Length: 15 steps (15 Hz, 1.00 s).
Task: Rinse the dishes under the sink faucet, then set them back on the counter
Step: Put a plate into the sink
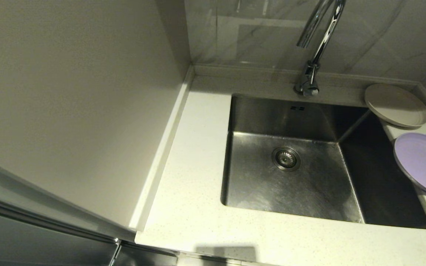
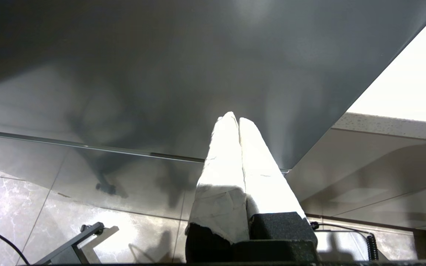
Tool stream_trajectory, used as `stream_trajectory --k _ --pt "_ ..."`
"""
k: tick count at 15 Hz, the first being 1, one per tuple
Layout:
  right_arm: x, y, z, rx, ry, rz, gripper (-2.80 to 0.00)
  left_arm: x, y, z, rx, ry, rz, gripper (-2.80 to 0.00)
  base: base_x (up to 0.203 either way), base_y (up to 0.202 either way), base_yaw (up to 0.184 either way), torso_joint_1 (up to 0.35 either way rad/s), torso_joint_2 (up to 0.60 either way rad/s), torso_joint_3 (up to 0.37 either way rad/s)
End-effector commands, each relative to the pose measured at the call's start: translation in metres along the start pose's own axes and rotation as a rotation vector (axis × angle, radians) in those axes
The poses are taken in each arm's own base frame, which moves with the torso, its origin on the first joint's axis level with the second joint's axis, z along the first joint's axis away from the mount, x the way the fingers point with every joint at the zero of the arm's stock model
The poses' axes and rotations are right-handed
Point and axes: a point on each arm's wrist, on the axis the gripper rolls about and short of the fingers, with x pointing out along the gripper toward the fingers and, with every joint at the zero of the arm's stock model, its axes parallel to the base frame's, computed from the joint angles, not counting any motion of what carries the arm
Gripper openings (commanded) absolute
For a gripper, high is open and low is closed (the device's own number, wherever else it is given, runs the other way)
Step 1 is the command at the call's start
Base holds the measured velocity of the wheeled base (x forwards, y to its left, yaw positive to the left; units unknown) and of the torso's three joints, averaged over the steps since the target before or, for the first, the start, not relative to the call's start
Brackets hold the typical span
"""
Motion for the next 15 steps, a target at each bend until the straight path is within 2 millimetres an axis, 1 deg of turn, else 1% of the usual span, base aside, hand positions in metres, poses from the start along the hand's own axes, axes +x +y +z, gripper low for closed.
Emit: stream_trajectory --k 1,5,12,13,14,15 --pt "0.000 0.000 0.000 0.000 -0.008 0.000 -2.80 0.000 0.000 0.000 -0.001 -0.005 0.000 -2.80 0.000 0.000 0.000 0.000 0.00 0.000" --pt "0.007 0.000 0.001 -0.003 -0.126 -0.004 -2.80 0.000 0.000 0.000 -0.001 -0.004 0.000 -2.80 0.000 0.000 0.000 0.000 0.00 0.000" --pt "0.007 0.000 0.000 -0.005 -0.112 -0.003 -2.80 0.000 0.000 0.000 0.001 -0.004 0.000 -2.80 0.000 0.000 0.000 0.000 0.00 0.000" --pt "0.008 0.000 0.000 -0.009 -0.089 -0.004 -2.80 0.000 0.000 0.000 0.001 -0.004 0.000 -2.80 0.000 0.000 0.000 0.000 0.00 0.000" --pt "0.010 0.000 0.002 -0.011 -0.063 -0.004 -2.80 0.000 0.000 0.000 -0.001 -0.004 0.000 -2.80 0.000 0.000 0.000 0.000 0.00 0.000" --pt "0.010 -0.001 0.011 -0.013 -0.047 -0.004 -2.80 0.000 0.000 0.000 0.000 -0.004 0.000 -2.80 0.000 0.000 0.000 0.000 0.00 0.000"
